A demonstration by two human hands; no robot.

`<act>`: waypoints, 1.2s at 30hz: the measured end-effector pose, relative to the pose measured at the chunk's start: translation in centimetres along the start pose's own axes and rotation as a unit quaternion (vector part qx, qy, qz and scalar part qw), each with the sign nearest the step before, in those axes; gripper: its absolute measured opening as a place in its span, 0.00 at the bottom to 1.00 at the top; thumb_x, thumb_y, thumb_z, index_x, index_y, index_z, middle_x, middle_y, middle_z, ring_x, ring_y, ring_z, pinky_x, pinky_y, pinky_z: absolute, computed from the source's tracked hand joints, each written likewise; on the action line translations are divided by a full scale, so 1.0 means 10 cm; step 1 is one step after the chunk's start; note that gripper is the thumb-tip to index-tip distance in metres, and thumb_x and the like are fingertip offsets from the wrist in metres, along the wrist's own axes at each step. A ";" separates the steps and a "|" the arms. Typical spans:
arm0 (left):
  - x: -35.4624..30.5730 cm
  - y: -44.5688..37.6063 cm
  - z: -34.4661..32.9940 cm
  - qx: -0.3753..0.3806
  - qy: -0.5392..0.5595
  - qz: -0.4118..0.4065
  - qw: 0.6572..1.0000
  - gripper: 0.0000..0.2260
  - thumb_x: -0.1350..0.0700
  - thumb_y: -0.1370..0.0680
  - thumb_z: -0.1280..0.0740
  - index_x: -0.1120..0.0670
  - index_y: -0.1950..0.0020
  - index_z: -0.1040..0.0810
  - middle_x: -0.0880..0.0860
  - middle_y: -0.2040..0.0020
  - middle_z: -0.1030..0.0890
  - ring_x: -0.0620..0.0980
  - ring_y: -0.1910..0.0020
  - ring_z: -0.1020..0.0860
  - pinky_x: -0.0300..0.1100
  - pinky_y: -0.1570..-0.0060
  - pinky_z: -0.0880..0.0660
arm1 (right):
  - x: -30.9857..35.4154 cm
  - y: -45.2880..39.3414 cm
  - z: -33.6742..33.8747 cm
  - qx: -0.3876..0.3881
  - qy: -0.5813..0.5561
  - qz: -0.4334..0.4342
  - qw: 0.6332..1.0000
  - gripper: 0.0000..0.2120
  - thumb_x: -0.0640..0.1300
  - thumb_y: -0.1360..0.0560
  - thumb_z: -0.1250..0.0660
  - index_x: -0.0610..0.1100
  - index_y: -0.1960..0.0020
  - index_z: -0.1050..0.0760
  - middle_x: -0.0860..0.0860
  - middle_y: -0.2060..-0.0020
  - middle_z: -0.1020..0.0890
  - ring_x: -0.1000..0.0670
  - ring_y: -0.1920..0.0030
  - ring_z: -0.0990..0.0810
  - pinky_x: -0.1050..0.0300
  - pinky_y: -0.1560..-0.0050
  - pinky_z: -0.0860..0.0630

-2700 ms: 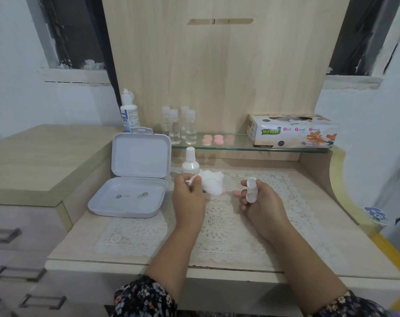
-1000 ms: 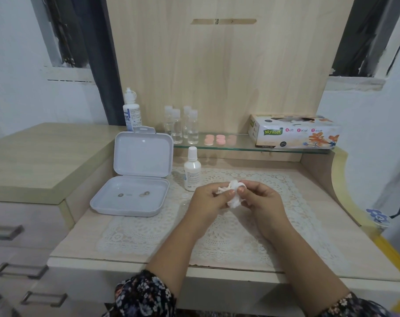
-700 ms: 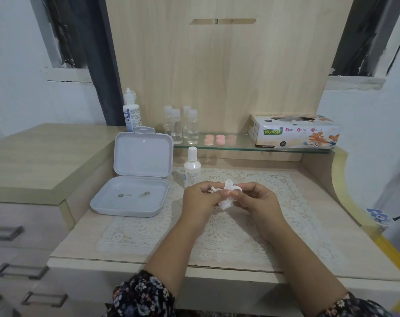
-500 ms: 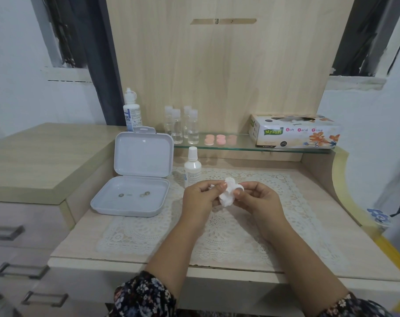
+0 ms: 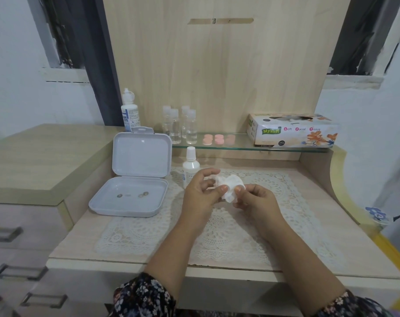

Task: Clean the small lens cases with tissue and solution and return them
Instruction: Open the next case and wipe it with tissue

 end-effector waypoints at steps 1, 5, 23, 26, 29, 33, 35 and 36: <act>-0.02 0.01 -0.03 0.010 -0.015 -0.011 1.000 0.15 0.67 0.28 0.29 0.51 0.46 0.21 0.53 0.52 0.19 0.48 0.58 0.18 0.41 0.56 0.21 | 0.00 0.01 0.01 -0.002 -0.003 -0.002 1.000 0.12 0.47 0.36 0.23 0.40 0.60 0.21 0.38 0.62 0.19 0.41 0.60 0.22 0.35 0.40 0.27; -0.02 0.03 -0.10 0.028 -0.072 -0.021 0.997 0.16 0.69 0.29 0.29 0.51 0.47 0.18 0.51 0.60 0.19 0.43 0.61 0.21 0.36 0.54 0.23 | 0.03 0.05 0.00 0.003 -0.004 0.004 1.000 0.13 0.47 0.33 0.23 0.38 0.57 0.21 0.38 0.62 0.19 0.42 0.61 0.21 0.39 0.45 0.24; 0.00 0.01 -0.08 0.019 -0.135 -0.041 0.990 0.17 0.65 0.28 0.29 0.41 0.52 0.19 0.52 0.61 0.20 0.43 0.62 0.23 0.40 0.56 0.23 | 0.07 0.11 -0.09 0.054 -0.059 -0.005 0.997 0.11 0.36 0.23 0.35 0.31 0.43 0.23 0.31 0.52 0.19 0.37 0.51 0.19 0.39 0.38 0.25; 0.00 0.01 -0.05 0.012 -0.134 -0.043 0.990 0.16 0.65 0.27 0.29 0.43 0.50 0.18 0.49 0.61 0.20 0.39 0.63 0.22 0.33 0.58 0.25 | 0.00 0.08 -0.13 0.053 -0.050 -0.019 0.997 0.16 0.43 0.26 0.29 0.31 0.45 0.22 0.26 0.49 0.22 0.30 0.46 0.23 0.32 0.33 0.32; 0.03 0.00 -0.03 0.001 -0.124 -0.035 0.992 0.16 0.65 0.27 0.29 0.45 0.48 0.19 0.50 0.59 0.19 0.41 0.60 0.21 0.34 0.56 0.24 | 0.00 0.07 -0.14 0.042 -0.059 -0.013 0.997 0.29 0.46 0.35 0.20 0.26 0.47 0.25 0.19 0.45 0.31 0.31 0.49 0.26 0.24 0.36 0.37; 0.05 -0.02 -0.06 0.009 -0.125 -0.026 0.992 0.15 0.66 0.27 0.29 0.49 0.45 0.18 0.49 0.59 0.18 0.42 0.60 0.20 0.38 0.54 0.21 | 0.05 0.06 -0.03 0.010 -0.054 0.004 0.998 0.20 0.38 0.33 0.23 0.29 0.46 0.24 0.25 0.47 0.24 0.25 0.45 0.24 0.27 0.39 0.30; 0.05 -0.01 -0.09 0.022 -0.123 -0.028 0.992 0.16 0.67 0.27 0.30 0.49 0.46 0.18 0.48 0.60 0.18 0.40 0.62 0.20 0.37 0.56 0.21 | 0.06 0.06 -0.02 0.021 -0.038 0.014 0.999 0.13 0.35 0.28 0.29 0.34 0.44 0.22 0.30 0.48 0.21 0.29 0.44 0.22 0.29 0.38 0.29; 0.05 0.00 -0.10 0.024 -0.123 -0.028 0.992 0.16 0.67 0.27 0.30 0.48 0.47 0.18 0.48 0.60 0.18 0.40 0.62 0.20 0.38 0.55 0.21 | 0.06 0.06 -0.04 0.032 -0.031 0.020 0.999 0.13 0.35 0.27 0.30 0.37 0.42 0.22 0.32 0.48 0.20 0.30 0.45 0.21 0.30 0.38 0.29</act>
Point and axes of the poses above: each hand's wrist, its own y-axis away from the middle knuckle, its own z-axis out of the back of the hand, x = y × z, the point moved 10 cm from there along -y, towards the middle knuckle
